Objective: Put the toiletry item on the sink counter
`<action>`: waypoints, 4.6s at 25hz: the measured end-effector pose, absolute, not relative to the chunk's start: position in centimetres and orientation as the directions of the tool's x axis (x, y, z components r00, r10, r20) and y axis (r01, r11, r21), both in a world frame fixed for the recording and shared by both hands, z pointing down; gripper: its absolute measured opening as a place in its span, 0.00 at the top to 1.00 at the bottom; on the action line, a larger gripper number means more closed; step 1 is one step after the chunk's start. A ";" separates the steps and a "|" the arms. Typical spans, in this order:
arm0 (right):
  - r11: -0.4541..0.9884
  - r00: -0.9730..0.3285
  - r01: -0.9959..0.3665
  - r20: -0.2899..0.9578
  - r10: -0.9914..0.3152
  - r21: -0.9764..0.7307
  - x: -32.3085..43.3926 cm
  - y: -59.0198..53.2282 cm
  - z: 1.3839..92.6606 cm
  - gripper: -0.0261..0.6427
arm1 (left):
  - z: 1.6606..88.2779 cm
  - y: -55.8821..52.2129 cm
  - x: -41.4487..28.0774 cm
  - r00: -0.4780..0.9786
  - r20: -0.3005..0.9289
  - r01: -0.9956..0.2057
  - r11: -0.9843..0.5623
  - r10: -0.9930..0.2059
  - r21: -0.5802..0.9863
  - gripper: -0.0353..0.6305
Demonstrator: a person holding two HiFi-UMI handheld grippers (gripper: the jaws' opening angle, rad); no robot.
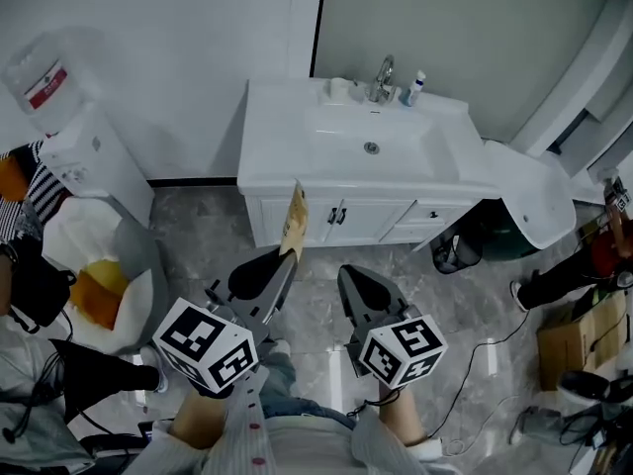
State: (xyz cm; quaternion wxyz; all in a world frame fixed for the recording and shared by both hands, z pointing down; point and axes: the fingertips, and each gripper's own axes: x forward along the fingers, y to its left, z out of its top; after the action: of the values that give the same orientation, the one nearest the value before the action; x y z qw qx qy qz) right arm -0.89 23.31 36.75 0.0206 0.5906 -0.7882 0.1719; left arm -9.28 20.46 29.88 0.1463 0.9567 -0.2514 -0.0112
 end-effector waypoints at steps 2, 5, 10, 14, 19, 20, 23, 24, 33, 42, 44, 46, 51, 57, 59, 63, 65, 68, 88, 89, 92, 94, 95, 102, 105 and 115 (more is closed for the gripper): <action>0.243 -0.303 -0.937 0.237 -0.923 -0.252 -0.9 21.4 36.9 0.95 | 29.9 18.6 -9.5 0.870 0.054 -0.484 -0.829 -0.490 0.281 0.90; 0.250 -0.311 -0.935 0.238 -0.920 -0.252 -1.5 18.9 37.1 0.95 | 29.8 16.3 -10.0 0.867 0.054 -0.490 -0.827 -0.495 0.275 0.90; 0.259 -0.322 -0.932 0.252 -0.913 -0.254 -2.5 15.5 38.1 0.95 | 30.0 12.9 -11.1 0.864 0.050 -0.494 -0.825 -0.501 0.272 0.90; 0.239 -0.307 -0.935 0.257 -0.916 -0.263 -2.6 13.8 38.4 0.95 | 30.1 10.9 -11.8 0.863 0.049 -0.495 -0.823 -0.502 0.279 0.90; 0.221 -0.289 -0.941 0.267 -0.920 -0.256 -1.7 11.9 38.1 0.95 | 30.1 8.9 -12.0 0.862 0.048 -0.496 -0.819 -0.505 0.287 0.90; 0.221 -0.289 -0.941 0.271 -0.918 -0.255 -1.6 11.4 38.3 0.95 | 30.2 8.4 -12.0 0.860 0.048 -0.498 -0.818 -0.507 0.289 0.90; 0.231 -0.298 -0.941 0.281 -0.912 -0.248 -1.3 9.9 38.8 0.95 | 30.9 7.1 -12.0 0.854 0.056 -0.509 -0.808 -0.517 0.297 0.90; 0.236 -0.302 -0.941 0.282 -0.911 -0.244 -1.1 9.3 38.9 0.95 | 31.1 6.6 -11.9 0.852 0.059 -0.512 -0.805 -0.520 0.298 0.90; 0.321 -0.382 -0.918 0.298 -0.875 -0.235 0.2 1.5 39.4 0.95 | 31.5 -0.3 -10.0 0.816 0.056 -0.563 -0.768 -0.576 0.305 0.90; 0.394 -0.454 -0.888 0.318 -0.833 -0.237 4.7 -8.0 38.9 0.95 | 31.1 -9.5 -5.0 0.776 0.076 -0.615 -0.725 -0.626 0.310 0.90; 0.408 -0.467 -0.882 0.320 -0.825 -0.236 5.8 -10.0 38.7 0.95 | 30.9 -11.4 -3.9 0.766 0.080 -0.627 -0.715 -0.638 0.310 0.90; 0.418 -0.477 -0.877 0.320 -0.819 -0.236 6.9 -12.0 38.4 0.95 | 30.7 -13.4 -2.9 0.756 0.086 -0.639 -0.704 -0.648 0.310 0.90; 0.447 -0.502 -0.864 0.309 -0.808 -0.233 9.5 -16.2 37.7 0.95 | 30.5 -17.4 -0.6 0.731 0.092 -0.666 -0.679 -0.676 0.308 0.90; 0.485 -0.535 -0.844 0.294 -0.792 -0.230 12.1 -19.5 37.4 0.95 | 30.6 -20.5 2.0 0.703 0.097 -0.698 -0.655 -0.705 0.290 0.90; 0.500 -0.549 -0.835 0.289 -0.784 -0.231 12.7 -20.3 37.4 0.95 | 30.6 -21.3 2.5 0.691 0.099 -0.710 -0.645 -0.716 0.282 0.90; 0.522 -0.571 -0.821 0.283 -0.771 -0.234 13.3 -21.8 37.4 0.95 | 30.8 -22.4 3.1 0.671 0.110 -0.731 -0.629 -0.734 0.265 0.90; 0.529 -0.578 -0.815 0.280 -0.766 -0.237 13.2 -22.2 37.3 0.95 | 31.1 -22.8 3.1 0.663 0.124 -0.740 -0.622 -0.738 0.258 0.90; 0.538 -0.589 -0.808 0.283 -0.757 -0.240 12.9 -22.7 37.3 0.95 | 31.4 -23.4 2.9 0.653 0.141 -0.752 -0.614 -0.744 0.241 0.90; 0.521 -0.586 -0.810 0.319 -0.745 -0.270 11.9 -24.0 38.3 0.95 | 33.7 -25.3 1.2 0.609 0.263 -0.792 -0.591 -0.748 0.154 0.90; 0.518 -0.585 -0.811 0.322 -0.745 -0.273 11.9 -24.0 38.5 0.95 | 34.1 -25.3 1.1 0.607 0.273 -0.793 -0.590 -0.746 0.152 0.90; 0.511 -0.582 -0.812 0.334 -0.742 -0.281 11.7 -23.8 39.0 0.95 | 35.3 -25.2 0.9 0.600 0.308 -0.796 -0.587 -0.738 0.146 0.90; 0.506 -0.580 -0.814 0.340 -0.740 -0.286 11.5 -23.6 39.3 0.95 | 36.3 -25.3 0.7 0.598 0.331 -0.798 -0.584 -0.730 0.152 0.90; 0.504 -0.579 -0.814 0.344 -0.739 -0.288 11.4 -23.6 39.4 0.95 | 36.9 -25.4 0.6 0.595 0.344 -0.799 -0.582 -0.726 0.153 0.90; 0.479 -0.563 -0.825 0.368 -0.740 -0.299 11.4 -23.3 40.5 0.95 | 41.4 -26.1 0.6 0.568 0.445 -0.804 -0.582 -0.692 0.122 0.90; 0.470 -0.557 -0.829 0.378 -0.740 -0.301 11.5 -23.2 41.0 0.95 | 43.4 -26.2 0.7 0.560 0.484 -0.803 -0.583 -0.672 0.119 0.90; 0.436 -0.541 -0.840 0.424 -0.726 -0.323 12.2 -23.3 43.0 0.95 | 48.3 -26.6 1.4 0.540 0.577 -0.800 -0.587 -0.613 0.124 0.90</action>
State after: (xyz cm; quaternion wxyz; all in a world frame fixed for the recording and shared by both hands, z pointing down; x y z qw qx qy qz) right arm 12.20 -23.29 42.96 0.1115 0.4661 -0.8401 0.2541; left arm 1.39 -26.61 48.27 0.1906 0.8565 -0.4123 0.2452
